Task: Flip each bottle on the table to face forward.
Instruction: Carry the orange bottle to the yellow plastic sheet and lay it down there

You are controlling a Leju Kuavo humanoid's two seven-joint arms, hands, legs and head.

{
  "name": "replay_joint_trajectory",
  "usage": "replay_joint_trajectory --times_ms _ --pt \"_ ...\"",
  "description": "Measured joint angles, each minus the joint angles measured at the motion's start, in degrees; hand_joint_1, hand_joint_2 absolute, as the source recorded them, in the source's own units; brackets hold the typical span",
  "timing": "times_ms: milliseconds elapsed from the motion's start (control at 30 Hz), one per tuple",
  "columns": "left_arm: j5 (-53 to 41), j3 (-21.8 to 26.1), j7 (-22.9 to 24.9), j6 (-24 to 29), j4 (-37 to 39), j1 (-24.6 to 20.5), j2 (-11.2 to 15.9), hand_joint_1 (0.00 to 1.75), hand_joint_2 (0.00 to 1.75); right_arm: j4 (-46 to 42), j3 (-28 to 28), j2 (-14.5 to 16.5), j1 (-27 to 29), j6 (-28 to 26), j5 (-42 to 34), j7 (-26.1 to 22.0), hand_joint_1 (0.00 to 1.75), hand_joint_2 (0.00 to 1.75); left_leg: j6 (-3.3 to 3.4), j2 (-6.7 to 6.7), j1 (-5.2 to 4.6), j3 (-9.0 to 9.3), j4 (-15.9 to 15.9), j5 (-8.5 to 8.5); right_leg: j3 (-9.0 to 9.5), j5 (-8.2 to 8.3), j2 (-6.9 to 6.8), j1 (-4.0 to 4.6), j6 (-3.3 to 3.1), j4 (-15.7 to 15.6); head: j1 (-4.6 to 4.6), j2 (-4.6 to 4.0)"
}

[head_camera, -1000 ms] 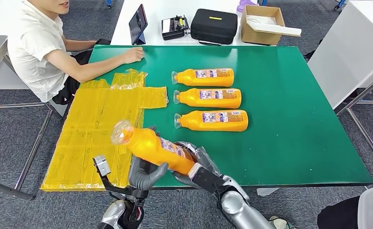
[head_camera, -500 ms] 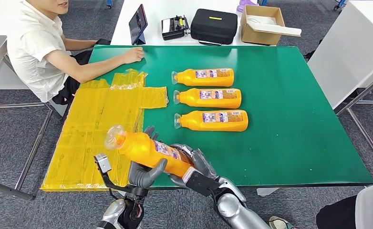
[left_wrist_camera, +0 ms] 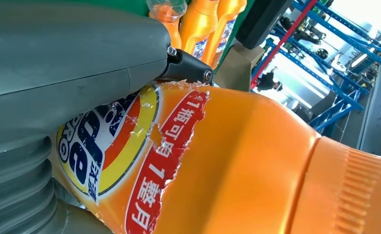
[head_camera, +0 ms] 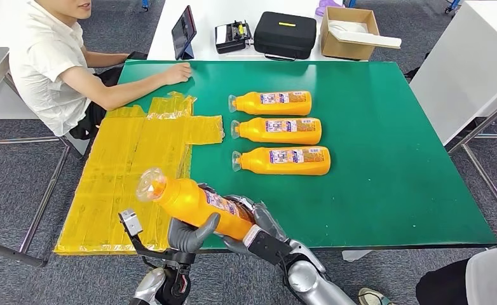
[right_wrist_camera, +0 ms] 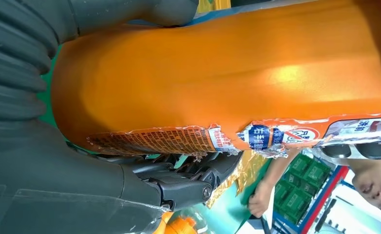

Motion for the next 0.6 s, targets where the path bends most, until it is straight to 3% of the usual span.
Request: replay_joint_trajectory --times_ms 100,167,267,300,500,600 --pt "0.00 0.15 0.00 -0.04 -0.32 0.27 0.00 1.75 1.75 0.00 0.00 0.03 0.08 0.00 -0.01 0.00 1.74 1.75 0.00 0.00 0.00 0.00 0.00 0.00 0.00 0.00 0.00 0.00 0.00 0.00 0.00 0.00" --pt "0.08 0.20 -0.07 -0.26 -0.54 0.47 0.01 1.75 1.75 0.00 0.00 0.04 0.11 0.00 -0.01 -0.02 1.60 1.75 0.00 0.01 0.00 0.00 0.00 0.00 0.00 0.00 0.00 0.00 0.00 0.00 0.00 0.00" --pt "0.96 0.28 0.17 -1.33 -1.20 0.91 0.07 1.75 1.75 0.01 -0.03 0.08 0.31 -0.02 -0.07 -0.15 0.35 1.75 0.00 0.01 0.00 0.01 0.00 0.00 0.00 0.00 0.00 0.00 0.00 0.00 0.00 0.00" --pt "1.49 0.36 0.49 -1.72 -1.55 1.12 0.11 1.75 1.75 0.03 -0.08 0.12 0.51 -0.01 -0.18 -0.22 0.02 1.75 0.00 0.01 0.00 0.01 0.00 0.00 0.00 0.00 0.00 0.00 0.00 0.00 0.00 0.00" --pt "2.46 0.61 1.42 -1.92 -4.26 2.01 0.41 1.75 1.75 1.38 -1.12 0.46 2.62 -0.47 -0.29 -0.36 0.00 1.75 0.00 -0.01 0.00 -0.03 0.00 -0.01 0.00 -0.01 0.00 0.00 0.00 0.00 0.01 0.00" --pt "-1.22 0.67 1.19 2.39 -6.04 2.40 0.72 1.75 1.75 2.08 -1.95 0.98 3.88 -2.63 0.49 -0.42 0.00 1.75 -0.01 0.00 0.00 -0.03 0.00 -0.01 -0.01 0.00 0.00 0.00 -0.01 0.00 0.00 0.00"
